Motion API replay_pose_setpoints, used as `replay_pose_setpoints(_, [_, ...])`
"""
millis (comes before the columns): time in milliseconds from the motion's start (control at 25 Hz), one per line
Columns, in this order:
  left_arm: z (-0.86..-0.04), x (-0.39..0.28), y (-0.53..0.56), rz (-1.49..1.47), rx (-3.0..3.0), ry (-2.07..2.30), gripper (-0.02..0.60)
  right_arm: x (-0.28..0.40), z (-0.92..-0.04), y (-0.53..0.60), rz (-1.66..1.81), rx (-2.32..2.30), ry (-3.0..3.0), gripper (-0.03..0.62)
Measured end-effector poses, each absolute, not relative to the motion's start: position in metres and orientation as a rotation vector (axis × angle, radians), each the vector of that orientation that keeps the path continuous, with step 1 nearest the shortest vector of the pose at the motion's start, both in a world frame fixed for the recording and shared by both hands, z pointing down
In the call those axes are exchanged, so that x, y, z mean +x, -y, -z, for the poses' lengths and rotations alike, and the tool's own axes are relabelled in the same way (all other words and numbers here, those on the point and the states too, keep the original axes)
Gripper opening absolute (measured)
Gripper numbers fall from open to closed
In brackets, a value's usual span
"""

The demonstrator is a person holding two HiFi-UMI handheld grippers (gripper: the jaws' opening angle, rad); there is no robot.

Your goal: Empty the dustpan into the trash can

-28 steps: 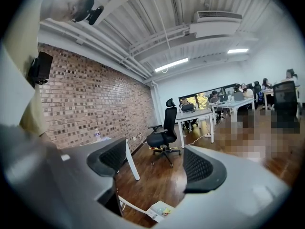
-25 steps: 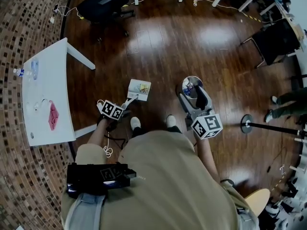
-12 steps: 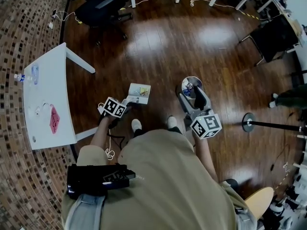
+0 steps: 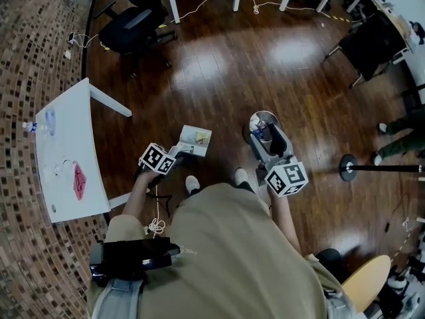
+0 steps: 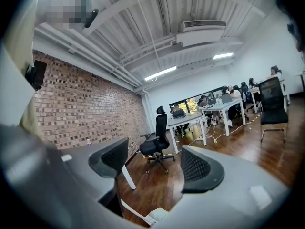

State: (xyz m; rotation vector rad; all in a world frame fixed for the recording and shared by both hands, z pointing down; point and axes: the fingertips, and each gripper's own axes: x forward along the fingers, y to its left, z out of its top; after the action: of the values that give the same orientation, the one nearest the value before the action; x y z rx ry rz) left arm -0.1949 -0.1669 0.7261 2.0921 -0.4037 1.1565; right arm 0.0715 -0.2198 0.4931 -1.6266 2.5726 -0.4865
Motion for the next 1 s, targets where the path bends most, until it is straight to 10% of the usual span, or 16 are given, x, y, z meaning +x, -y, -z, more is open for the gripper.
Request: replay_pose_setpoints(1000, [-0.489,-0.132,0.211,-1.633,2.329,-0.134,0.003,0.167,-0.486,0.181,0.483,-1.784,-2.356,0.319])
